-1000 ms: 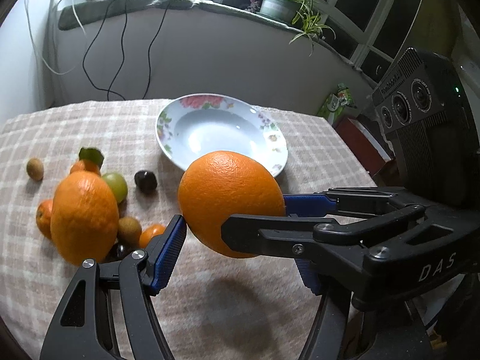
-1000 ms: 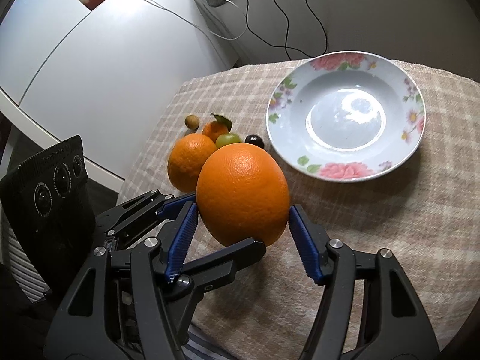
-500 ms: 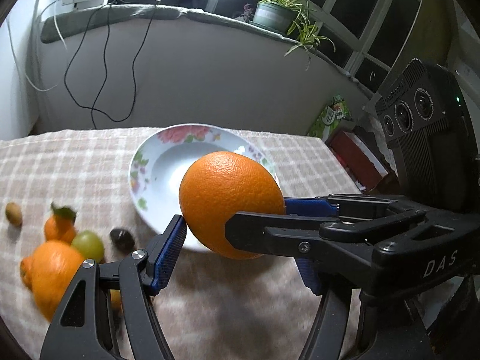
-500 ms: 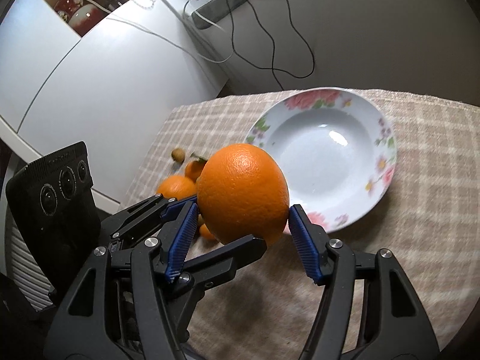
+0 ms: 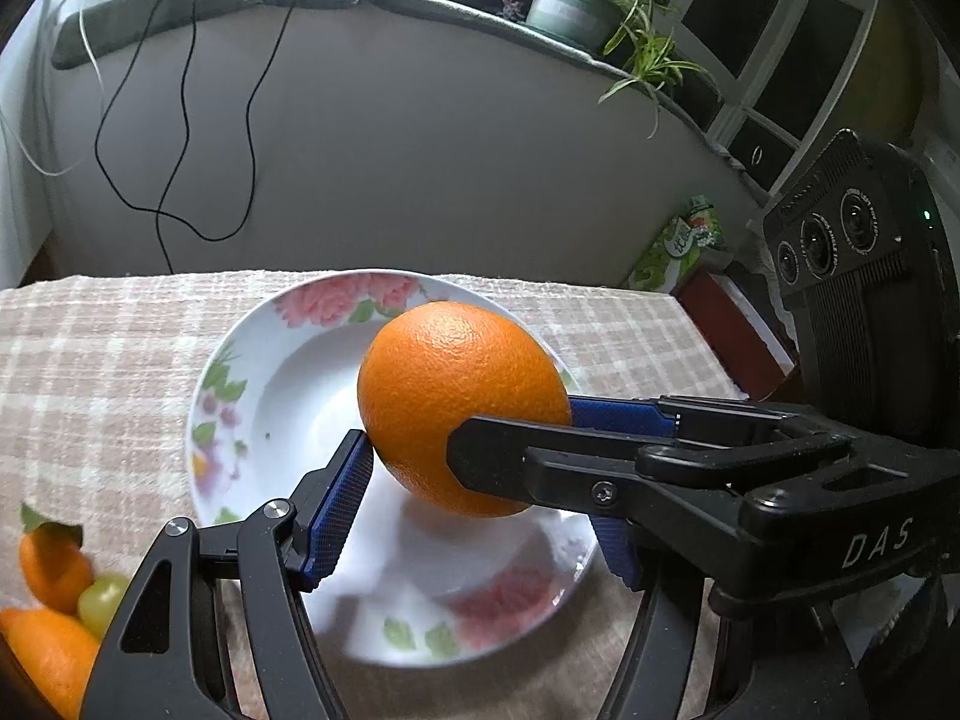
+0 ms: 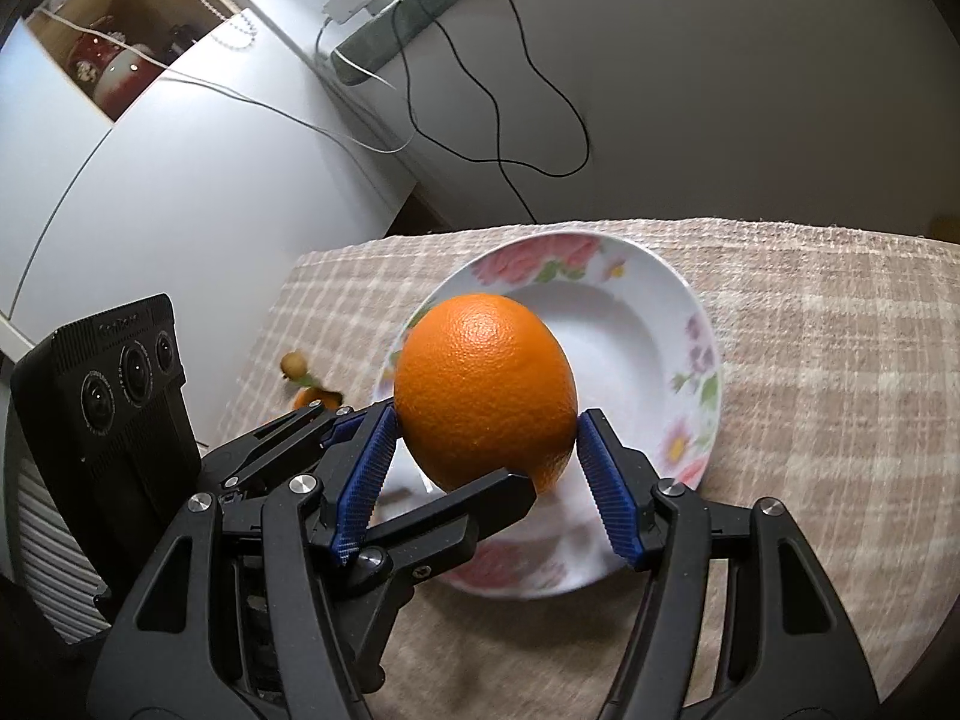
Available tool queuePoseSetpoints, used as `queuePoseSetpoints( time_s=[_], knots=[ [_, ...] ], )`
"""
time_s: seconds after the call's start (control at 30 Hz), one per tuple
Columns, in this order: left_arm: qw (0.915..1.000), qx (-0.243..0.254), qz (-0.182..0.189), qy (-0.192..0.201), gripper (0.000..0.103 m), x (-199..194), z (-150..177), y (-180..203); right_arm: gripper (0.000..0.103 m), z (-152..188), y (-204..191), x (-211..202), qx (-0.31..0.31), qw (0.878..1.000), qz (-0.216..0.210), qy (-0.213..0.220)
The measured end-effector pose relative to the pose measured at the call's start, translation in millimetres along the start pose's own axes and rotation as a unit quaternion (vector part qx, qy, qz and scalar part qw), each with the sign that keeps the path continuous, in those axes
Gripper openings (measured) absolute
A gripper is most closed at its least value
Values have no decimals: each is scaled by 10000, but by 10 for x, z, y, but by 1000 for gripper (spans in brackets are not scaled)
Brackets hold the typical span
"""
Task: Organize fruits
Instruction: 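Lift the large orange with the right tool and carry it over the plate, then lower the orange onto the plate and open the right tool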
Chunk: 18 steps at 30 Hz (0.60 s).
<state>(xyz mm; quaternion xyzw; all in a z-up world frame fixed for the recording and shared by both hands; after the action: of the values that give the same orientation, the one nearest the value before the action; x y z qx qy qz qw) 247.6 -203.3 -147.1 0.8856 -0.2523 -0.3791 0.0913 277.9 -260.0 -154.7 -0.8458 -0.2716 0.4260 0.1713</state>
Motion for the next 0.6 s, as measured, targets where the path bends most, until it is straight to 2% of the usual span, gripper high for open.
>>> queuePoseSetpoints(
  time_s=[0.37, 0.57, 0.6],
  knots=[
    [9998, -81, -52, -160, 68, 182, -1, -29, 65, -29, 117, 122, 7, 9999, 138, -58],
    [9997, -99, -79, -202, 68, 234, -41, -3, 66, -49, 99, 96, -148, 9994, 297, 33],
    [9997, -111, -84, -217, 68, 236, -42, -4, 68, -62, 86, 81, -188, 9992, 353, 69]
  ],
)
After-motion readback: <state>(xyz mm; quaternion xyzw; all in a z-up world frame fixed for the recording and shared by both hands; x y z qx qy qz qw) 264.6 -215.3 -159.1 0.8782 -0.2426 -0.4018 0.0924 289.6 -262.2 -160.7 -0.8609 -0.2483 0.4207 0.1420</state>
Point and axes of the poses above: each gripper's, at about its wrist camera, not at the fingertips, and x roughly the way its jaws point, y to its right, z to its underside, the point moved 7 cm from there along x, roughly the way its jaws point, and after that the axes turned 6 degrees about y, right-handed, at the moved point
